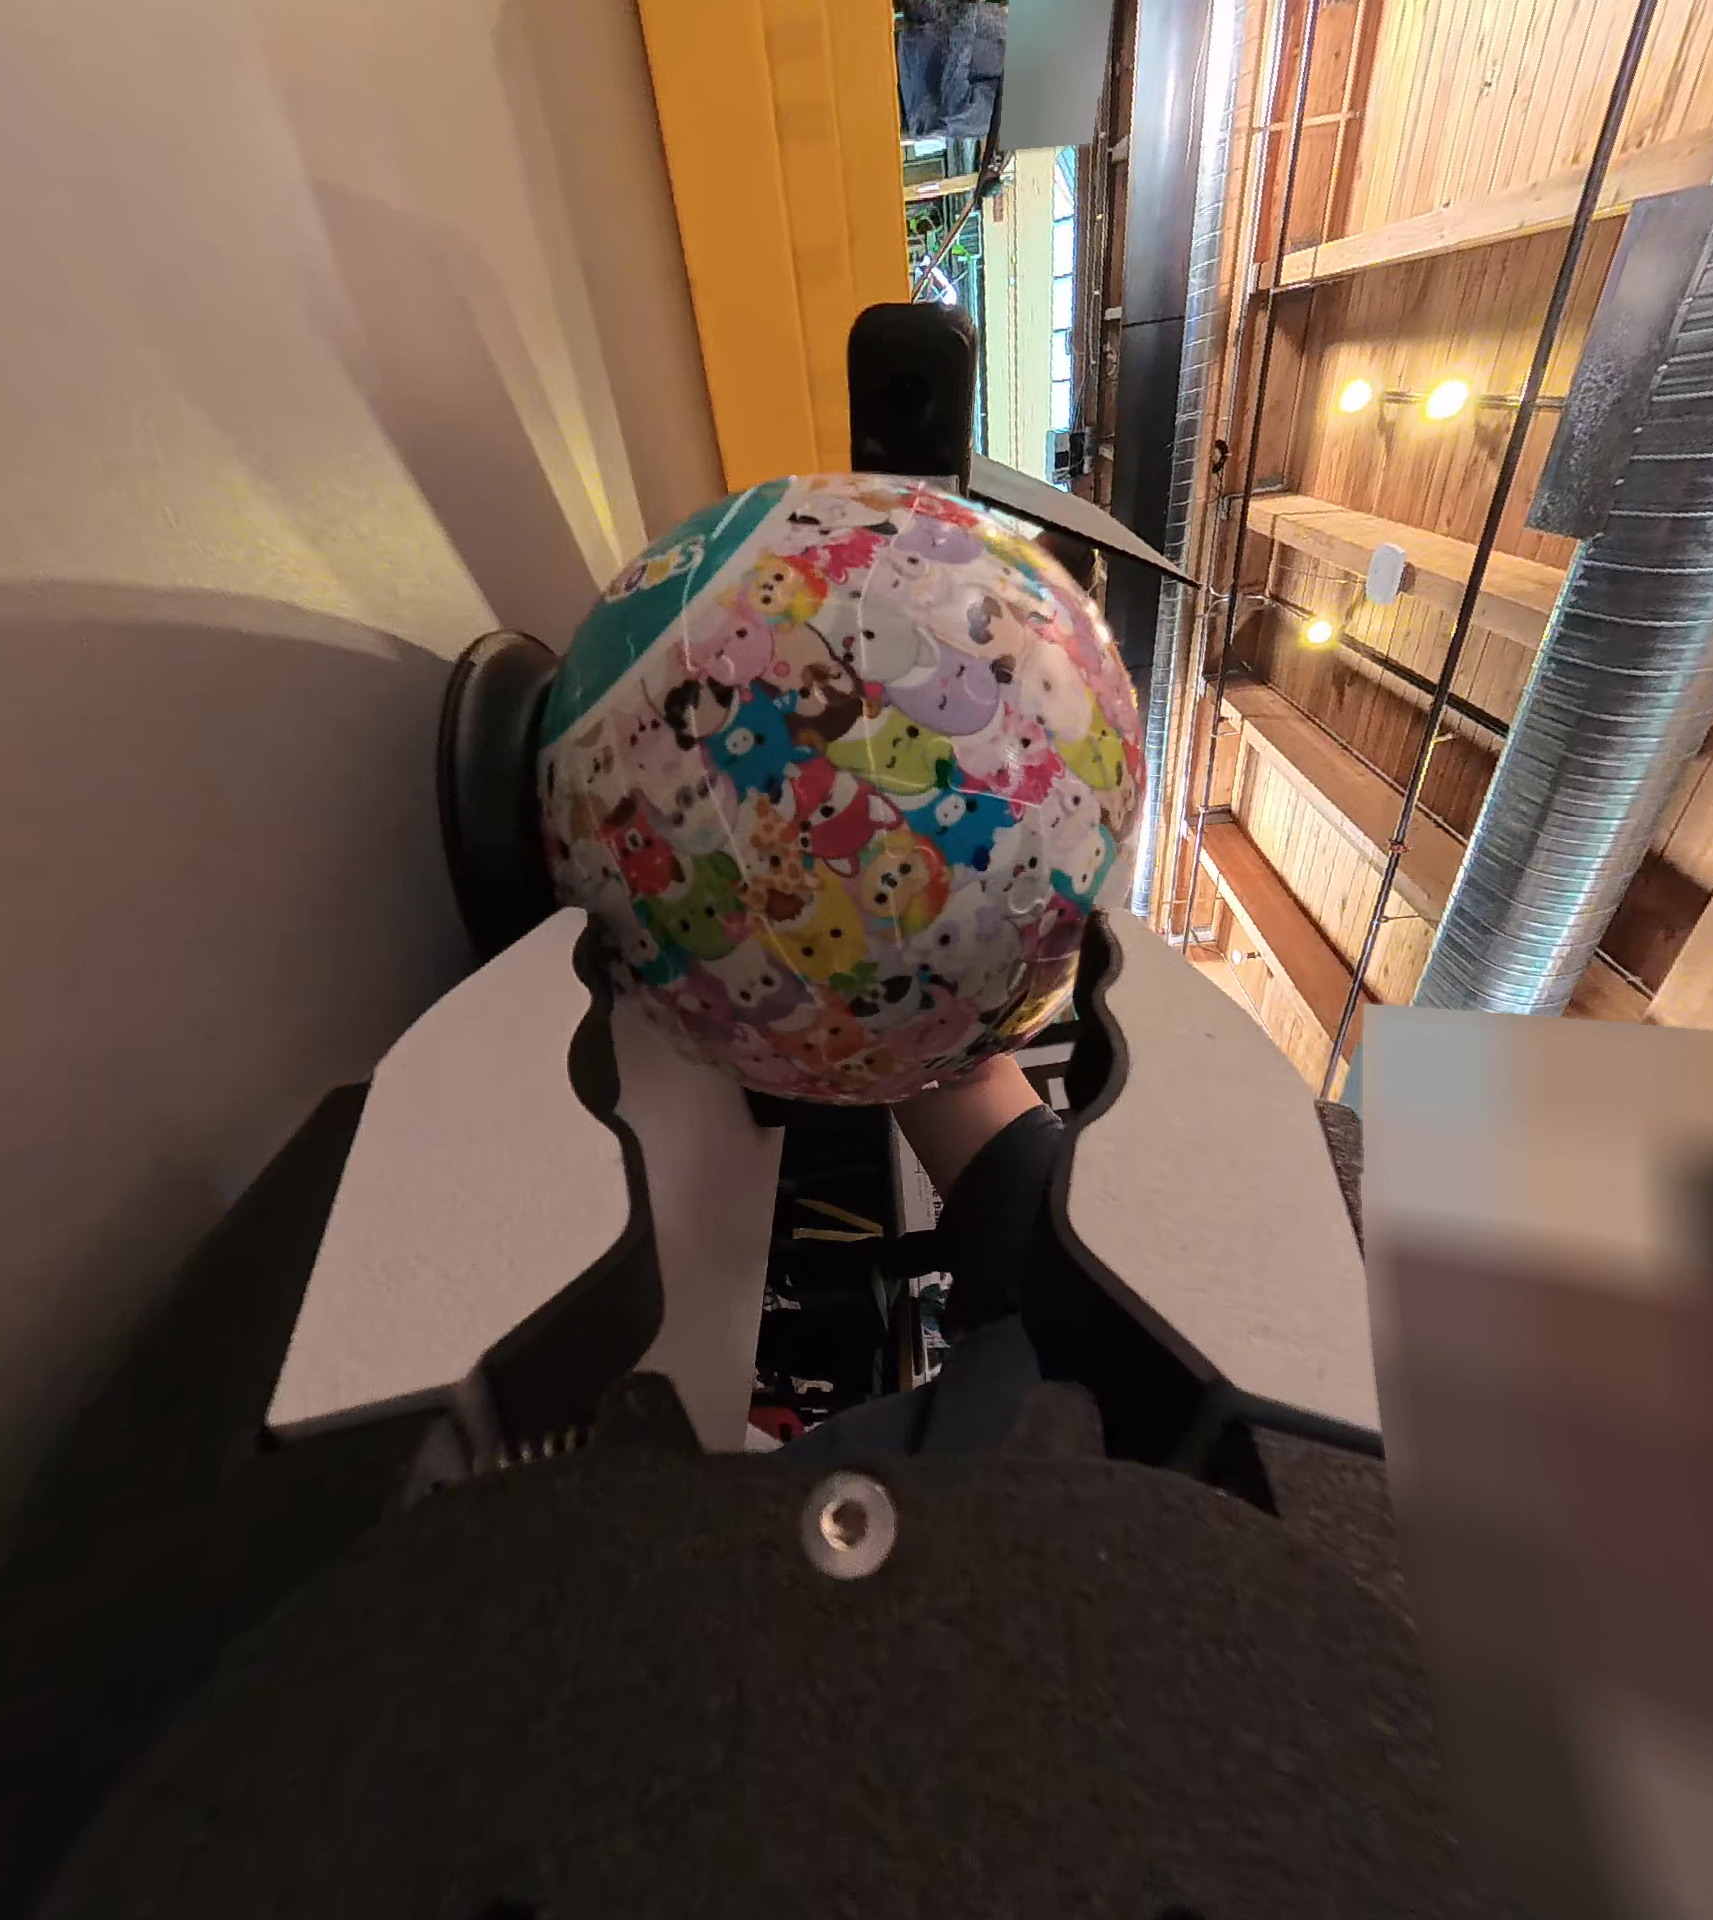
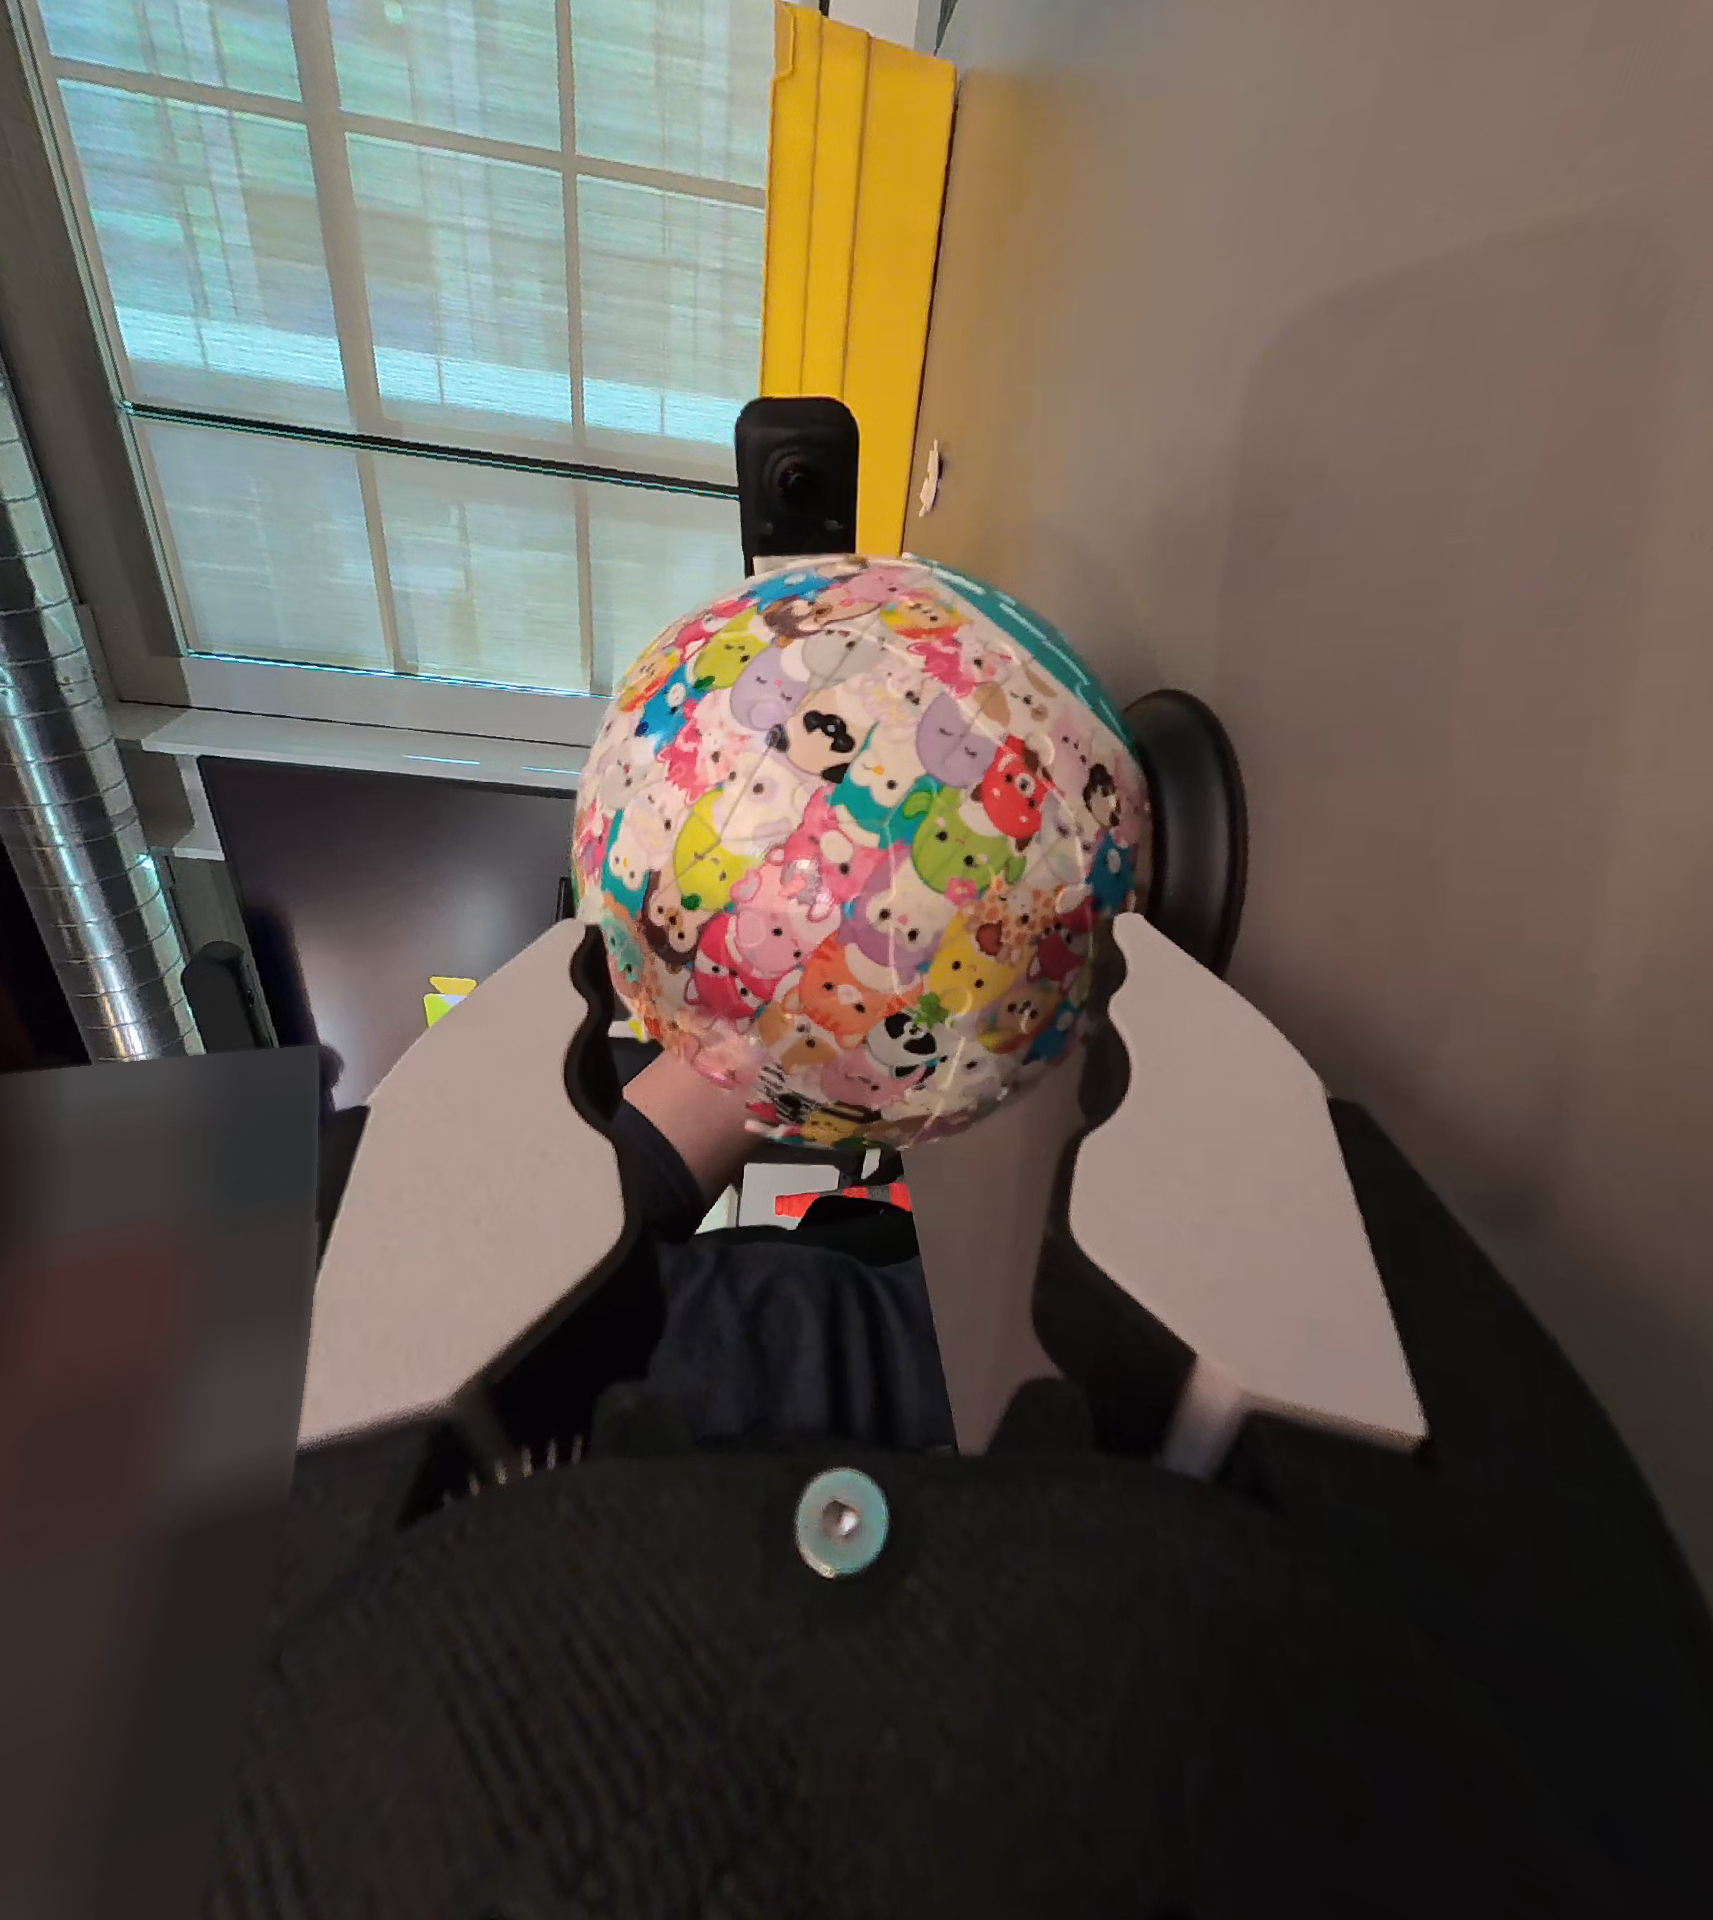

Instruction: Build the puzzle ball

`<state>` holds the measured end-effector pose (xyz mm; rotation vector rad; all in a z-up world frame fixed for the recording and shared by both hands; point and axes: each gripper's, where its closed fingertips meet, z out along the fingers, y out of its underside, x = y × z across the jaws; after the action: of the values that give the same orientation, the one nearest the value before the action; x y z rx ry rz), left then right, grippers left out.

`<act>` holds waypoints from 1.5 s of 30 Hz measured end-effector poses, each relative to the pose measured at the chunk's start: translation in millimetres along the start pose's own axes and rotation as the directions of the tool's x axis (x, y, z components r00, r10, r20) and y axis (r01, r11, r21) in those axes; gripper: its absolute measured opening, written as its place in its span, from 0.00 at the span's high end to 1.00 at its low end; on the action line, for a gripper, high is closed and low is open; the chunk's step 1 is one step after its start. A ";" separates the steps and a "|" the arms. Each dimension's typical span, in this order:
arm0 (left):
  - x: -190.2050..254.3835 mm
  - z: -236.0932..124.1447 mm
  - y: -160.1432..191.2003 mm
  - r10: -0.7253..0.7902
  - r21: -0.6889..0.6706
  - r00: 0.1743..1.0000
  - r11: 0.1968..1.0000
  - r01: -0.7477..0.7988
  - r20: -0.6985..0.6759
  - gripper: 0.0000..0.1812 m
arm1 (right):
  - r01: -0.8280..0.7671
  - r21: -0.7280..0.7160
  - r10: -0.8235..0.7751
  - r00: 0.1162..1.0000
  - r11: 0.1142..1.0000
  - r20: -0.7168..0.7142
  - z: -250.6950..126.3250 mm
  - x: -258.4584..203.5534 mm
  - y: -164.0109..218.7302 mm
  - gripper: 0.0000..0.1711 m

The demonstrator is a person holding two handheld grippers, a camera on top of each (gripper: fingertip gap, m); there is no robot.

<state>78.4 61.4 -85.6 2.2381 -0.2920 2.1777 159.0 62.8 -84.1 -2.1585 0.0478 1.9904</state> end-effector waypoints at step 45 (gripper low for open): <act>13.9 2.7 -12.2 0.352 0.008 0.936 0.936 -0.352 0.008 0.52 | 0.363 -0.032 -0.363 0.932 0.931 0.016 -3.4 -3.8 2.9 0.49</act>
<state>83.0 71.3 -70.4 2.3518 -0.7394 2.3309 161.6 59.0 -80.5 -1.9989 -0.3643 1.7980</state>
